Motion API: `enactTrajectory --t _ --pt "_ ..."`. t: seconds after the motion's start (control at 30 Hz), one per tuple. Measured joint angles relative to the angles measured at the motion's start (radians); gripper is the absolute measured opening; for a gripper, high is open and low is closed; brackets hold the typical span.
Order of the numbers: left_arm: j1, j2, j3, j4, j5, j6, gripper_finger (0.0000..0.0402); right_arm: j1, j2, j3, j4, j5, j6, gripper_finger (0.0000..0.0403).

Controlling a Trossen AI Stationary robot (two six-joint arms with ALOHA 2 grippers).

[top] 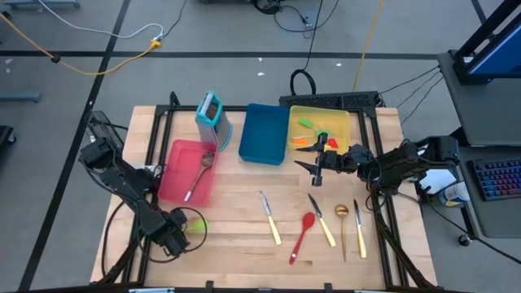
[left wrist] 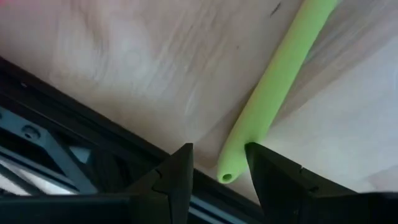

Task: Pick & Place Kitchen Items
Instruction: Put the green serving spoon into the pink bin

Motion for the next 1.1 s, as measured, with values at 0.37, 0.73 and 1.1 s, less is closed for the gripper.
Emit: enactTrajectory --t 0.37,0.73,1.1 --pt "0.022 -0.010 0.037 0.020 0.009 0.030 0.0161 0.000 0.000 0.000 0.007 0.000 0.000 0.0180" --pt "0.005 -0.007 0.034 0.063 -0.088 -0.039 0.0161 0.000 0.000 0.000 0.004 0.000 0.000 0.0180" --pt "-0.028 0.025 0.017 0.153 -0.100 -0.108 0.0102 0.000 0.000 0.000 0.000 0.000 0.000 0.0180"
